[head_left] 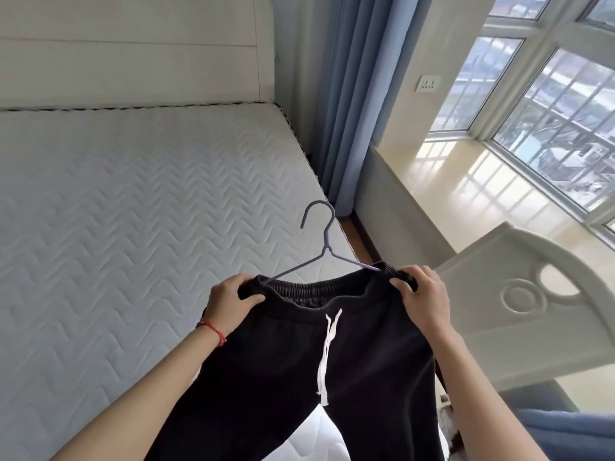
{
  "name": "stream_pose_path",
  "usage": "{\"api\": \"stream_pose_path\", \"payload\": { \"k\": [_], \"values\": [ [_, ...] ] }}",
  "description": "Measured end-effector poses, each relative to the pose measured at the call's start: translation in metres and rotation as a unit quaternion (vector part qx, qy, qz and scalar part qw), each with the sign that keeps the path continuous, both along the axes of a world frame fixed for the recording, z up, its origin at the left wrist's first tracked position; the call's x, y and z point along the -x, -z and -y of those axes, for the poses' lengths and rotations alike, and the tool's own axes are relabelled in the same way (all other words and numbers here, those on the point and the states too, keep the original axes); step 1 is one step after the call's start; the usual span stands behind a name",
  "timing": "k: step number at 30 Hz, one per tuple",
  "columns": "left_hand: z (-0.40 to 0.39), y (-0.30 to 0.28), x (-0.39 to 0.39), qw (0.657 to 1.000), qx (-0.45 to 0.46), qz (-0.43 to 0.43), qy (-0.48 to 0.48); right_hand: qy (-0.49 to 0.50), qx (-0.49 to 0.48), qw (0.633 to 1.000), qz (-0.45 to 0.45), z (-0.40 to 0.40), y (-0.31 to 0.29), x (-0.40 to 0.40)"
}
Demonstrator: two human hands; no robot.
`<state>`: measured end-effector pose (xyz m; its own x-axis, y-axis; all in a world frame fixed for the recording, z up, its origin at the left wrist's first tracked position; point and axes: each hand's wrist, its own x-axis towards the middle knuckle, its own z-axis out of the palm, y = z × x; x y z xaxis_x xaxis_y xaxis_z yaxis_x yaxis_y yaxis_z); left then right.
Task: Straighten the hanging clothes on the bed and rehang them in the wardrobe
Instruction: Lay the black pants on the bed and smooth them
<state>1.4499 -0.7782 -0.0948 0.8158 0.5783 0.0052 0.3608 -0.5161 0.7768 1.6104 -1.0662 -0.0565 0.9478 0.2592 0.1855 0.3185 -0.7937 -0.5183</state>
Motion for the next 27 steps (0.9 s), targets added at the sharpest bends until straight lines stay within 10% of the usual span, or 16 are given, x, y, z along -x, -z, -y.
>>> {"api": "stream_pose_path", "payload": {
  "k": [8,27],
  "values": [
    [-0.029,0.054,-0.049,0.997,-0.047,-0.060,0.007,-0.013,0.026,0.999,-0.030,-0.036,0.062,-0.071],
    [-0.102,0.379,-0.168,0.963,-0.130,-0.223,-0.083,-0.080,0.116,0.987,-0.076,-0.139,0.423,-0.211]
  ]
}}
